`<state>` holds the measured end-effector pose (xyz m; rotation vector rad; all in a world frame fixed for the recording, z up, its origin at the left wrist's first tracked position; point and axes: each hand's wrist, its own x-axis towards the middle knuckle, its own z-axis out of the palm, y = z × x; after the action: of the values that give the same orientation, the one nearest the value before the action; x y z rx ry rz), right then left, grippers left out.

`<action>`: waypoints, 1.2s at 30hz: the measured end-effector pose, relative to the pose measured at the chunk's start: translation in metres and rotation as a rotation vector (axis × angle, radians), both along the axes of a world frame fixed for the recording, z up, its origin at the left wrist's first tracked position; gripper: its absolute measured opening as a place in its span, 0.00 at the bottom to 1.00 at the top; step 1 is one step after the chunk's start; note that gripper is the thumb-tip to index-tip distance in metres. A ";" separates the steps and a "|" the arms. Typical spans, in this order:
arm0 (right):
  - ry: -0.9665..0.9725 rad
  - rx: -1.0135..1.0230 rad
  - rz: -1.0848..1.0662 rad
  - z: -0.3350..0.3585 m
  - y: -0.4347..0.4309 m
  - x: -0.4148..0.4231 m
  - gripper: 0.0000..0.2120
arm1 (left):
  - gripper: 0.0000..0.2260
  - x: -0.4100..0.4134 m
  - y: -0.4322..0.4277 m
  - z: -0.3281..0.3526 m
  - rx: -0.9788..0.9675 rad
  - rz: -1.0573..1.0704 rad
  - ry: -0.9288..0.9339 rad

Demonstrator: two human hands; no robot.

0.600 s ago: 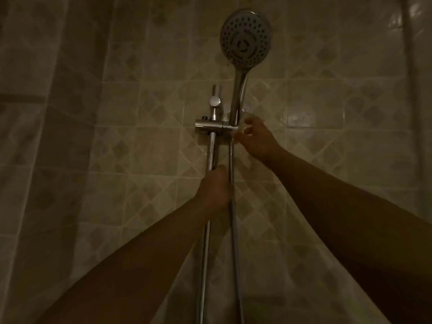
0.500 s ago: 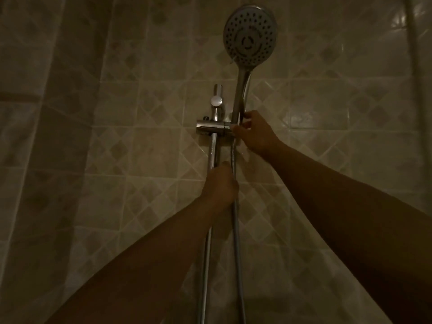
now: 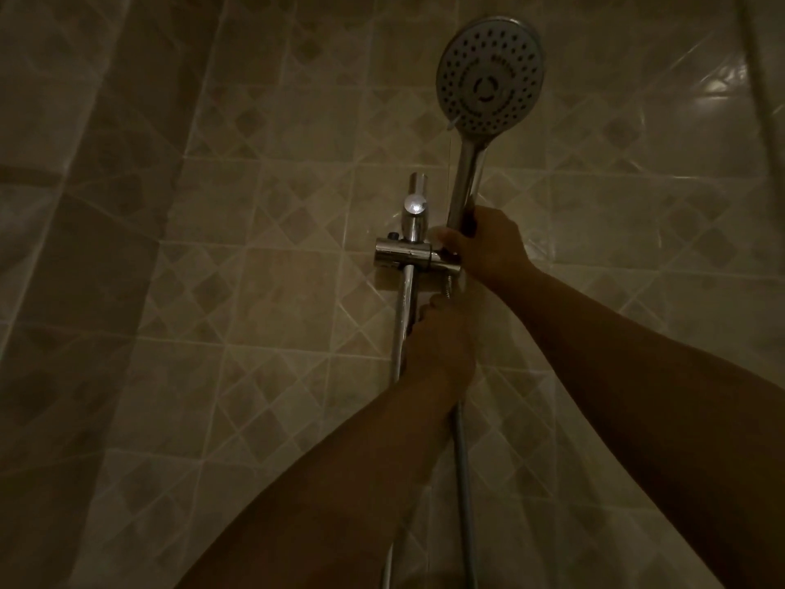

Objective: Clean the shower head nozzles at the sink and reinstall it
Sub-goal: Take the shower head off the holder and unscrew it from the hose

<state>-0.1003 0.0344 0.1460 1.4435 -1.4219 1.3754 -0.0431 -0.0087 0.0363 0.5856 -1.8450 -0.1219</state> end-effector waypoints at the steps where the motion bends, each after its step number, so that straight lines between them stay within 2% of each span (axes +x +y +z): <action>1: 0.011 -0.007 -0.006 0.002 0.001 0.000 0.09 | 0.15 0.000 0.000 0.000 -0.007 -0.012 0.012; 5: 0.048 -0.029 -0.005 0.009 0.007 0.004 0.04 | 0.16 -0.001 -0.003 0.005 0.020 -0.168 0.096; 9: 0.063 -0.029 -0.021 0.018 0.014 0.004 0.04 | 0.22 -0.006 -0.009 0.013 0.061 -0.326 0.217; 16: 0.031 0.016 -0.003 0.028 0.028 0.007 0.07 | 0.15 -0.016 -0.011 0.017 0.170 -0.457 0.407; 19: 0.000 0.025 -0.041 0.030 0.037 0.004 0.08 | 0.09 -0.017 -0.009 0.018 0.184 -0.518 0.380; 26: -0.068 0.058 -0.008 0.019 0.049 -0.009 0.10 | 0.07 -0.023 0.007 0.016 0.320 -0.557 0.304; 30: -0.150 0.131 0.074 0.007 0.056 -0.014 0.09 | 0.04 -0.014 0.009 0.010 0.469 -0.687 0.262; 32: -0.157 0.170 0.069 -0.002 0.061 -0.015 0.11 | 0.04 -0.006 0.011 0.003 0.508 -0.736 0.207; 36: -0.156 0.220 0.090 -0.036 0.064 -0.016 0.09 | 0.03 0.004 0.012 -0.013 0.583 -0.872 0.212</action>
<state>-0.1159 0.0985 0.1104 1.5834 -1.6693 1.4507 -0.0394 0.0033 0.0228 0.0980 -1.7284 -1.2777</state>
